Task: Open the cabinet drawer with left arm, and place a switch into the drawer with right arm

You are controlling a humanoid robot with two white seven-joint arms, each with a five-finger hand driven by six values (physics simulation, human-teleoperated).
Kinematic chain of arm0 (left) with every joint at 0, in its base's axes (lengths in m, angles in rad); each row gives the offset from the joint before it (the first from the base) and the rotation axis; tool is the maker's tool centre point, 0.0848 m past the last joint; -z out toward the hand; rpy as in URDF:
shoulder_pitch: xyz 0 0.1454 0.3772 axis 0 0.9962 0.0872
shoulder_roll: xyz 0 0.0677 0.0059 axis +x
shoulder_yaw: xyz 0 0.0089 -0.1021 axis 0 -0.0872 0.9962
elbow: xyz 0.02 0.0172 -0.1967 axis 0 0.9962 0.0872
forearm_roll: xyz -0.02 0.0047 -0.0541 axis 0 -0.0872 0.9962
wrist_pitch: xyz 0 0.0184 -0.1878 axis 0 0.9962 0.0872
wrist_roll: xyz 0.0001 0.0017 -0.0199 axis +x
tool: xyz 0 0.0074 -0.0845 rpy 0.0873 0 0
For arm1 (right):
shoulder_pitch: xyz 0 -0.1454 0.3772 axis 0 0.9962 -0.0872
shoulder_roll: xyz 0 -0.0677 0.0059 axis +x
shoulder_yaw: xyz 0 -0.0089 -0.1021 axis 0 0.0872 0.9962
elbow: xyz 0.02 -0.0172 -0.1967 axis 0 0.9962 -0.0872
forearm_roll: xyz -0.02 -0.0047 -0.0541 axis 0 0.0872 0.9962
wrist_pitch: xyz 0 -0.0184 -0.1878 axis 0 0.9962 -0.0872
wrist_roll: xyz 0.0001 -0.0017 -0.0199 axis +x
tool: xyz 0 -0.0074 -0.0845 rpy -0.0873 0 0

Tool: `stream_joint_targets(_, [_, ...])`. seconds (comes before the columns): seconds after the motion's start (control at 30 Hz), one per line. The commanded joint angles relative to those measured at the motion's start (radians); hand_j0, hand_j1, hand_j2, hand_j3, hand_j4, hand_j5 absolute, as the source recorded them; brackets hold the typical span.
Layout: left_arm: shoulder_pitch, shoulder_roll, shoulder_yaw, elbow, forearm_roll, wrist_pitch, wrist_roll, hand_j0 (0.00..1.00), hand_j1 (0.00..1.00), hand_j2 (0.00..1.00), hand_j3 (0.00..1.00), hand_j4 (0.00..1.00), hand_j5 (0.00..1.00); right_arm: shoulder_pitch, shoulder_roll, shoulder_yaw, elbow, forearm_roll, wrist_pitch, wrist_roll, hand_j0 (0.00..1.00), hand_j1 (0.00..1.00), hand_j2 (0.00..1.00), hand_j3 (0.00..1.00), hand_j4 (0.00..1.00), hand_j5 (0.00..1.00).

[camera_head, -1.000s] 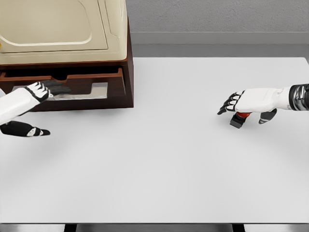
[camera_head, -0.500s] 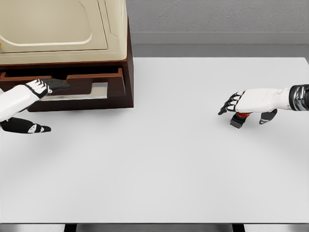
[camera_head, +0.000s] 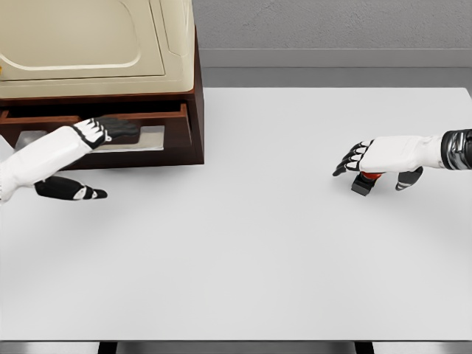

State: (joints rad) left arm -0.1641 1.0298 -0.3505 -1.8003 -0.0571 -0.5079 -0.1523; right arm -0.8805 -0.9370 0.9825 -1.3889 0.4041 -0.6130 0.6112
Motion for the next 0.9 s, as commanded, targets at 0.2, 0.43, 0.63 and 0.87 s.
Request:
stream_joint_targets(0.2, [0.012, -0.002, -0.024, 0.030, 0.003, 0.002, 0.000, 1.00, 1.00, 1.00, 1.00, 1.00, 1.00, 0.000, -0.002, -0.001, -0.001, -0.004, 0.002, 0.000, 1.00, 1.00, 1.00, 1.00, 1.00, 1.00])
stream_joint_targets(0.43, [0.038, 0.007, -0.018, 0.033, 0.008, 0.000, 0.000, 1.00, 1.00, 1.00, 1.00, 1.00, 1.00, 0.002, -0.002, -0.001, -0.001, -0.005, 0.002, 0.000, 1.00, 1.00, 1.00, 1.00, 1.00, 1.00])
stream_joint_targets(0.63, [0.067, 0.004, -0.012, 0.033, 0.017, -0.007, 0.002, 1.00, 1.00, 1.00, 1.00, 1.00, 1.00, 0.000, -0.002, -0.002, -0.001, -0.004, 0.002, 0.000, 1.00, 1.00, 1.00, 1.00, 1.00, 1.00])
stream_joint_targets(0.87, [0.181, 0.009, 0.097, 0.002, 0.040, -0.011, 0.002, 1.00, 1.00, 1.00, 1.00, 1.00, 1.00, -0.002, -0.003, -0.002, -0.001, -0.002, 0.002, 0.000, 1.00, 1.00, 1.00, 1.00, 1.00, 1.00])
